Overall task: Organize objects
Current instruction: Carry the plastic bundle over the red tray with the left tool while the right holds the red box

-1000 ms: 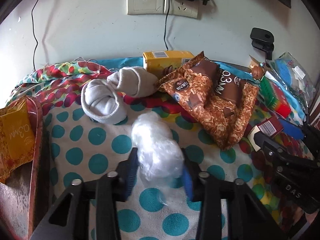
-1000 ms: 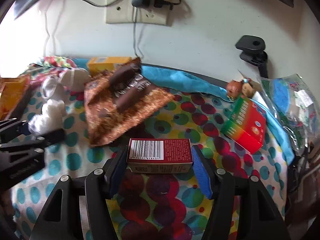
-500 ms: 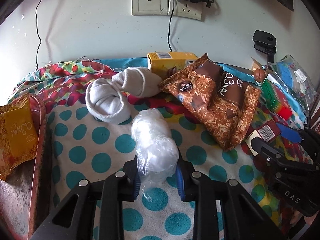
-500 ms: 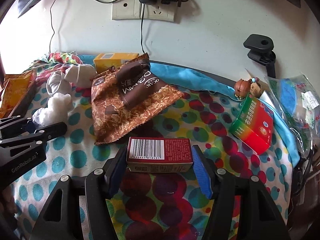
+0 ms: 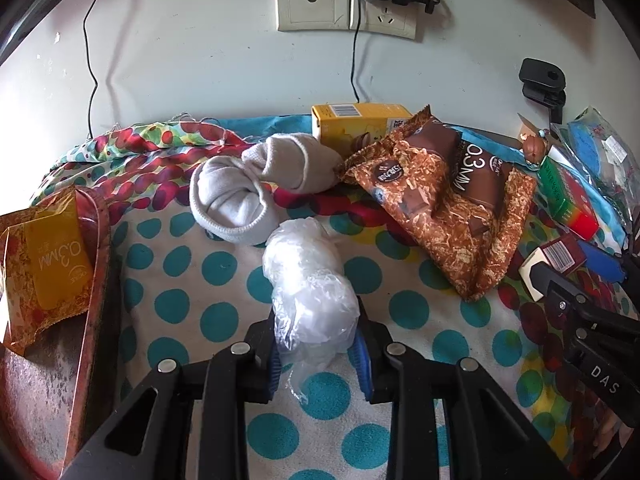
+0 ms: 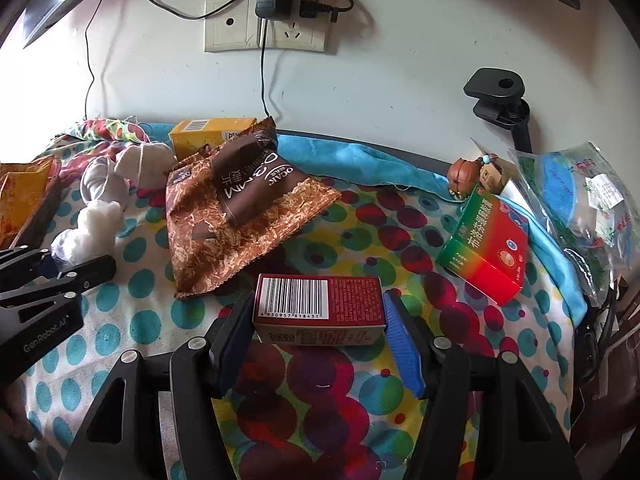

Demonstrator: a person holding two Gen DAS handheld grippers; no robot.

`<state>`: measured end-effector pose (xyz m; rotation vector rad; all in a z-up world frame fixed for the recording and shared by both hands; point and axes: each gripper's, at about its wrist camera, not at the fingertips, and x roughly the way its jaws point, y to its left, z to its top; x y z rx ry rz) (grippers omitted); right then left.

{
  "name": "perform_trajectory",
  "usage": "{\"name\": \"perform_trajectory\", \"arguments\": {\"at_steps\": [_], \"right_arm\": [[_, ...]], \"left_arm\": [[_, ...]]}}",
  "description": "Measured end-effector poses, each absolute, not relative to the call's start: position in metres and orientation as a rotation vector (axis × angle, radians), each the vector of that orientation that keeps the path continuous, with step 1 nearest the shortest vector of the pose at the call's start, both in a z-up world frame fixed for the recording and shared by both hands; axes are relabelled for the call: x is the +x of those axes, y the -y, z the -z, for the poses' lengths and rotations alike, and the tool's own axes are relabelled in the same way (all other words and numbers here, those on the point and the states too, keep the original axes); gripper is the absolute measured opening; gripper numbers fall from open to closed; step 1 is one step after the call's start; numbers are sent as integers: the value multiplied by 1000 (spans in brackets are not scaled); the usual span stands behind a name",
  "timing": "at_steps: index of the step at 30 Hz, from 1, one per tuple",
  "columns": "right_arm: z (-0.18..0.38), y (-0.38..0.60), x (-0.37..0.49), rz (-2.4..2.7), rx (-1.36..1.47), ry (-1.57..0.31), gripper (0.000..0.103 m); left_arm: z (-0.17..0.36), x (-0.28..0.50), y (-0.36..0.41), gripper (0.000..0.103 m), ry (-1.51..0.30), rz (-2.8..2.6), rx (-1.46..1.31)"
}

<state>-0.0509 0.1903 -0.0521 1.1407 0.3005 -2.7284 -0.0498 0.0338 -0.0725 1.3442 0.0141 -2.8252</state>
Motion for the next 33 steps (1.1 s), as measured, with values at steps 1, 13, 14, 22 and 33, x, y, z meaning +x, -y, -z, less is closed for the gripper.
{"name": "perform_trajectory", "arguments": {"at_steps": [1, 13, 14, 22, 33], "right_arm": [[53, -190, -52, 2726, 1149, -308, 60], [56, -184, -52, 2728, 1171, -380, 60], [56, -183, -53, 2730, 1168, -381, 60], [56, -181, -53, 2736, 1161, -413, 60], [56, -178, -53, 2739, 1160, -424, 60]], "left_arm": [[72, -50, -33, 31, -16, 2822, 1342], [54, -27, -36, 29, 72, 2854, 1303], [50, -25, -36, 29, 91, 2860, 1292], [13, -3, -8, 29, 109, 2873, 1250], [-16, 23, 87, 29, 66, 2757, 1178]]}}
